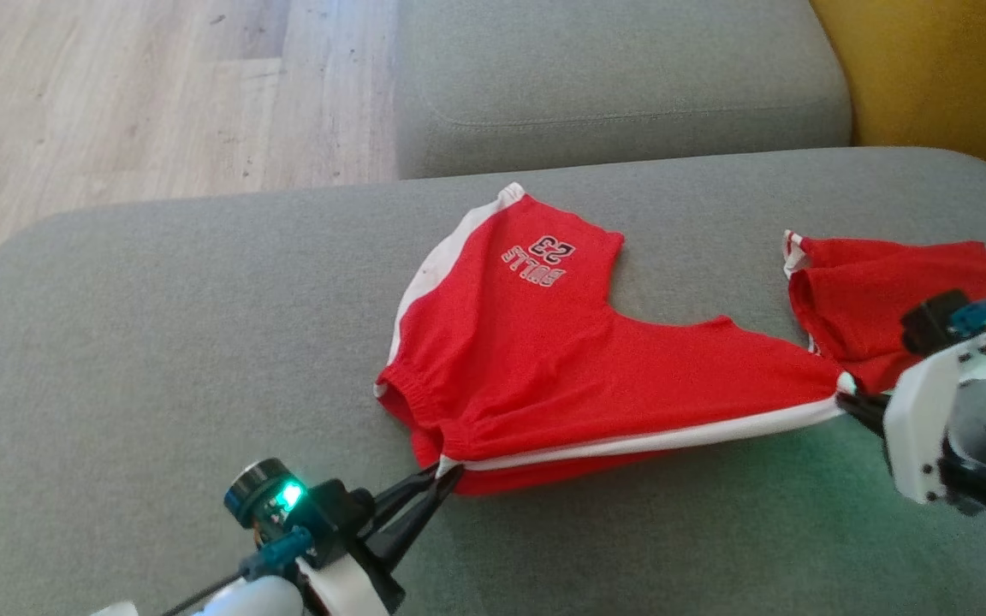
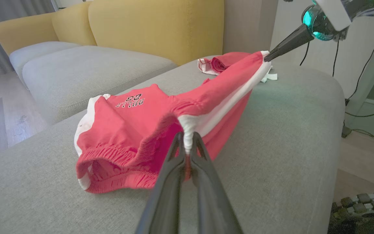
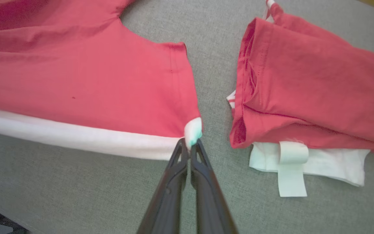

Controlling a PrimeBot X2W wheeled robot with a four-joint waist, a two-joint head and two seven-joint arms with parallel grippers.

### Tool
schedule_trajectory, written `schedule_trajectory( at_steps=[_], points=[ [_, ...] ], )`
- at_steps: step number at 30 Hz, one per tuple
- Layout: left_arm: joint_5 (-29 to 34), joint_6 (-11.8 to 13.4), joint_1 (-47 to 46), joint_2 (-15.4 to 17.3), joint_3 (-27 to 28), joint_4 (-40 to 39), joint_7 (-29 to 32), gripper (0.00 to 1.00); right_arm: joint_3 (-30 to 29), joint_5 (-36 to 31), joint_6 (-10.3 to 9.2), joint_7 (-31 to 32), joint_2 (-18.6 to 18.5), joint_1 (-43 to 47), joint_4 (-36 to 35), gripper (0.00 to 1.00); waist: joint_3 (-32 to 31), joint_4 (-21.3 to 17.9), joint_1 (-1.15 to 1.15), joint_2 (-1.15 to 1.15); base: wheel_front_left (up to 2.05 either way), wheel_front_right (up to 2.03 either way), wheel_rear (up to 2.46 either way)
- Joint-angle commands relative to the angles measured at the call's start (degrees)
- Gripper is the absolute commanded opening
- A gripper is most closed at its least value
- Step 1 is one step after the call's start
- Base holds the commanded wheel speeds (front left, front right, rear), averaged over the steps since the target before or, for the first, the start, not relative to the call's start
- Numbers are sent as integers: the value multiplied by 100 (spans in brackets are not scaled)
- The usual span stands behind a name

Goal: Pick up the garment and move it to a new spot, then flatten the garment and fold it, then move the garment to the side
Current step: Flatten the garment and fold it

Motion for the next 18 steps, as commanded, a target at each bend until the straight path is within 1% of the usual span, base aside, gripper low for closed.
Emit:
schedule_trajectory(
  at_steps=[1, 4, 7, 9, 12, 18],
  points=[
    [-88, 106, -185, 209, 209, -240, -8, 0, -181, 20, -5, 4, -299, -23, -275, 0, -11, 50, 1, -1, 0, 0, 0],
    [-147, 244, -103, 238, 241, -503, 52, 0, -437, -77, -5, -99, -421, 84, -622, 0, 22, 146, 1, -1, 0, 0, 0],
    [-128, 368, -142, 266, 298, -612, 64, 0, -665, -476, -5, -330, -459, 43, -854, 0, 98, 276, 1, -1, 0, 0, 0],
    [-165, 452, -194, 236, 389, -622, 56, 0, -861, -646, -5, -431, -387, -7, -936, 0, 176, 372, 1, -1, 0, 0, 0],
    [-176, 508, -369, 183, 497, -628, 56, 0, -1151, -919, -5, -461, -253, -191, -997, 0, 408, 528, 1, -1, 0, 0, 0],
    [-176, 491, -809, 25, 633, -393, 116, 0, -1552, -1450, -5, -357, 111, -776, -814, 0, 870, 865, 1, -1, 0, 0, 0]
  ],
)
